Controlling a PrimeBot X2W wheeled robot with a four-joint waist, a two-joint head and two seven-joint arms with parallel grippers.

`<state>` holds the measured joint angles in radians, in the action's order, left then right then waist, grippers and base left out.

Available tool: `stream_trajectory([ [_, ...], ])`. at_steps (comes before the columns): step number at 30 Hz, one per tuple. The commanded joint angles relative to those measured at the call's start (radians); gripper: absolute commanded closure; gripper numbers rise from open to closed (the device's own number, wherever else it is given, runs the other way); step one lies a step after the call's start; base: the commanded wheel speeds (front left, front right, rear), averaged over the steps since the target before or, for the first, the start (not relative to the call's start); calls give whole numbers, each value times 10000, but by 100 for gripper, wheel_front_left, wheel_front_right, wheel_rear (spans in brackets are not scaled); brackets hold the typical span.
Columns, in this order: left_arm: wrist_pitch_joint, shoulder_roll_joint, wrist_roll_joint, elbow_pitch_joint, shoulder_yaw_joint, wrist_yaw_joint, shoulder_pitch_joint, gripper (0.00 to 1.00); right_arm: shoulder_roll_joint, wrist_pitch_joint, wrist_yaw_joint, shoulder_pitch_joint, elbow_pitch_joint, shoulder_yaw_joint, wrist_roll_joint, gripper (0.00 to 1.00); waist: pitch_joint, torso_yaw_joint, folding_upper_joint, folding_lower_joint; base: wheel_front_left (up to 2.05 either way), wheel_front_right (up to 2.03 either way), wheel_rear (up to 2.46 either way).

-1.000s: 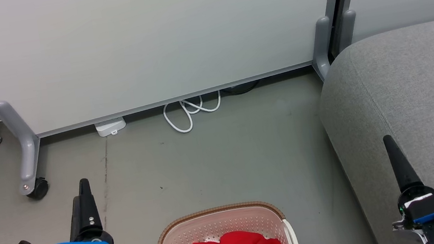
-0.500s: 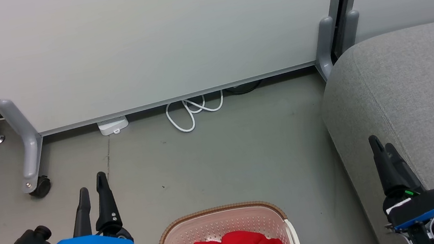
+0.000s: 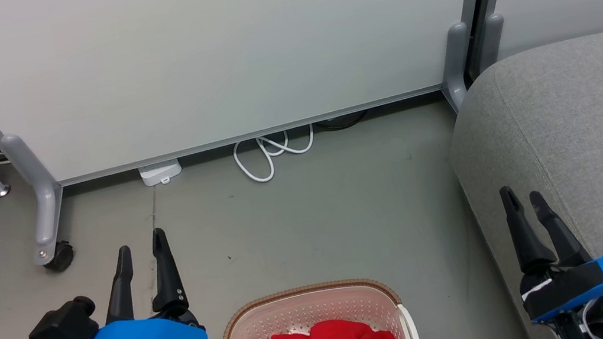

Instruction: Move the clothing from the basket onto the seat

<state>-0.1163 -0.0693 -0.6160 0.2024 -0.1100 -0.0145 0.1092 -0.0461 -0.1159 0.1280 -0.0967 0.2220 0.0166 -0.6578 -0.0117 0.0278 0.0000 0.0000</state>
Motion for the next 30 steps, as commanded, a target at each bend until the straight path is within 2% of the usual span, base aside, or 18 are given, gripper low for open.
stream_trajectory([
  [1,-94,-127,347,-83,-89,67,311,0,-49,-96,28,-225,-71,34,335,0,-2,7,0,0,0,0,0],
  [30,-834,-454,3210,39,-1020,584,487,0,-57,-841,31,-310,-35,343,3268,0,-19,198,0,0,0,0,0],
])
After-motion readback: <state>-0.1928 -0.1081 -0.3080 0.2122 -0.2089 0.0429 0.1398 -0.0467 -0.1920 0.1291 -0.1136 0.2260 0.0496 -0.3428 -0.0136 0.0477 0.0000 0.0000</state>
